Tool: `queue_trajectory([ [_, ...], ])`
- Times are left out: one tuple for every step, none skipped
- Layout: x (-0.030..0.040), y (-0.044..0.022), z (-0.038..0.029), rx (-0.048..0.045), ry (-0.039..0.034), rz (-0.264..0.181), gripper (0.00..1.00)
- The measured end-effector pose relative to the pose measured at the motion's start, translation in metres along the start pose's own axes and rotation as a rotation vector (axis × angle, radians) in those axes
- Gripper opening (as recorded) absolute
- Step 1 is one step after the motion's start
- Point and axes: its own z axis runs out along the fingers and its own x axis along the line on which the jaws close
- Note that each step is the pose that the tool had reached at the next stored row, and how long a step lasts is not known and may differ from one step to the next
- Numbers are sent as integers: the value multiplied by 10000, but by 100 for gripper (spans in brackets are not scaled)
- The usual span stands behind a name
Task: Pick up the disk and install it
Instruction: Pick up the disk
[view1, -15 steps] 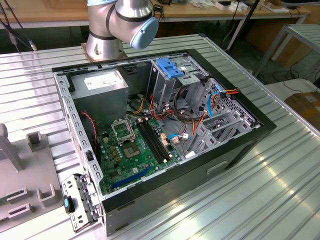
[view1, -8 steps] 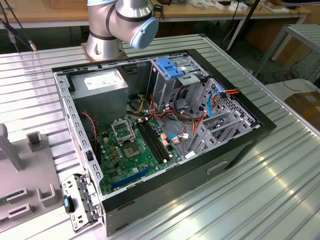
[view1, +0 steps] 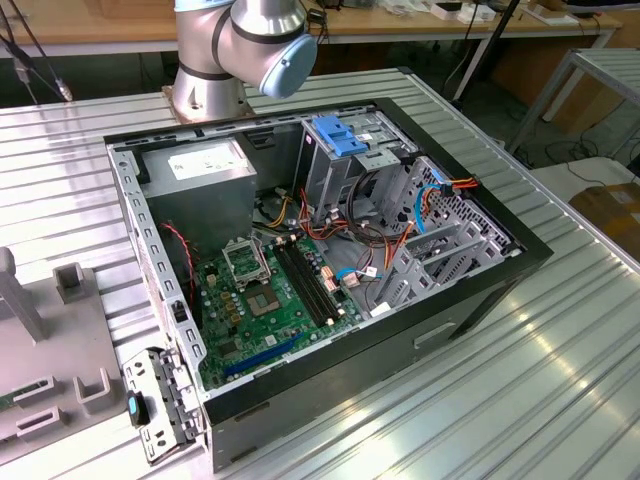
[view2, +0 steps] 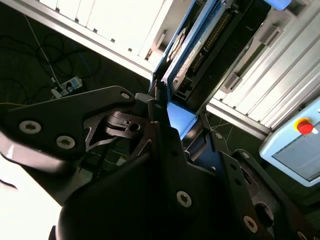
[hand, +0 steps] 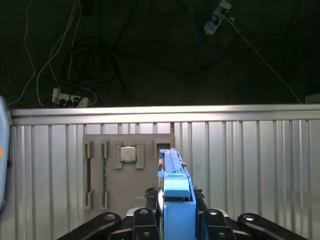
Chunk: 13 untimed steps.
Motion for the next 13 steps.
queue_trajectory([
  [-1,0,-28,-8,0,0,37],
  [-1,1,-55,-19,1,0,37],
  [-1,1,-74,-26,1,1,37],
  [-2,1,-102,-35,1,1,37],
  [-2,2,-123,-41,2,1,37],
  [-3,2,-137,-46,2,1,37],
  [-3,2,-149,-51,3,1,37],
  [-3,2,-170,-61,3,1,37],
  [-3,3,-192,-67,3,1,37],
  [-3,3,-202,-70,4,1,37],
  [-3,3,-206,-71,7,1,37],
  [-4,3,-206,-70,3,1,37],
  [-4,2,-206,-70,-2,1,37],
])
